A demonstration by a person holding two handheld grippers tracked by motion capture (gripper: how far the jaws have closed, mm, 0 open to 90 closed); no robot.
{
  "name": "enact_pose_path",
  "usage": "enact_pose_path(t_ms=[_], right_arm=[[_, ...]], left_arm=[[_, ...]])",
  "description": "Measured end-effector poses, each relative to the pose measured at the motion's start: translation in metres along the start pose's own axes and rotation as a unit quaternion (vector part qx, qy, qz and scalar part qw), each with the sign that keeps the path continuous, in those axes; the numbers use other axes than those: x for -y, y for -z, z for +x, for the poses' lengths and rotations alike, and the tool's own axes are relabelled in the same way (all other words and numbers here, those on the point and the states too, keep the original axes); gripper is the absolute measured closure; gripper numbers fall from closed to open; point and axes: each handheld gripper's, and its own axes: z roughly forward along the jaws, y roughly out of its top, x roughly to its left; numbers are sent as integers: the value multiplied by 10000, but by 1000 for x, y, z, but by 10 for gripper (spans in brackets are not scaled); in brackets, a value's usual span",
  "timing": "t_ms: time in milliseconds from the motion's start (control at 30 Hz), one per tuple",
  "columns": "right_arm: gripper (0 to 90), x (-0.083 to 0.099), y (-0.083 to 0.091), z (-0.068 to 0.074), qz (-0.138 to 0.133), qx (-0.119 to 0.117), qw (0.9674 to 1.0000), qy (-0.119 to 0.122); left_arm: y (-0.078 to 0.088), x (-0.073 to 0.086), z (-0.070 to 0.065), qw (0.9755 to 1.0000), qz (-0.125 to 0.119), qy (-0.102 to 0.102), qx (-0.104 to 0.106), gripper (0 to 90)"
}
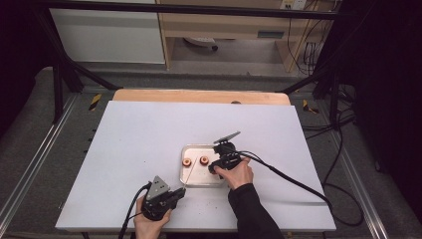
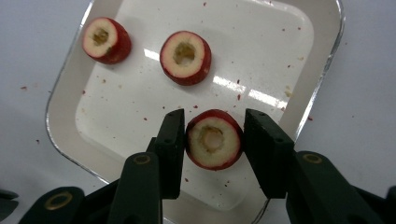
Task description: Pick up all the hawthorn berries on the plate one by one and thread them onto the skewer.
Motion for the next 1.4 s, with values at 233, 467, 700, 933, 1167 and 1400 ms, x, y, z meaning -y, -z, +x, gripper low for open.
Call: enact_pose_path(t_ms=[233, 467, 700, 933, 1167, 1400], right_arm=[[602, 4, 26, -1, -858, -588, 9945, 79], [602, 15, 41, -11, -1916, -1387, 9714, -215], [602, 22, 43, -19, -2654, -1897, 9440, -495], [602, 26, 42, -18, -3285, -2130, 9179, -650], [602, 30, 42, -16, -3614, -2220, 9032, -655], [602, 34, 43, -13, -3744, -2289, 8966, -591]], left_arm=[[-2, 0, -5, 9999, -103, 25, -13, 884], [-6, -1, -11, 9998, -159, 112, -58, 884], [-11, -3, -18, 9996, -200, 184, -70, 884], [-19, -5, -28, 9994, -240, 259, -47, 884], [-22, -9, -32, 9982, -332, 499, -3, 884], [-23, -10, -33, 9975, -343, 614, 71, 884]])
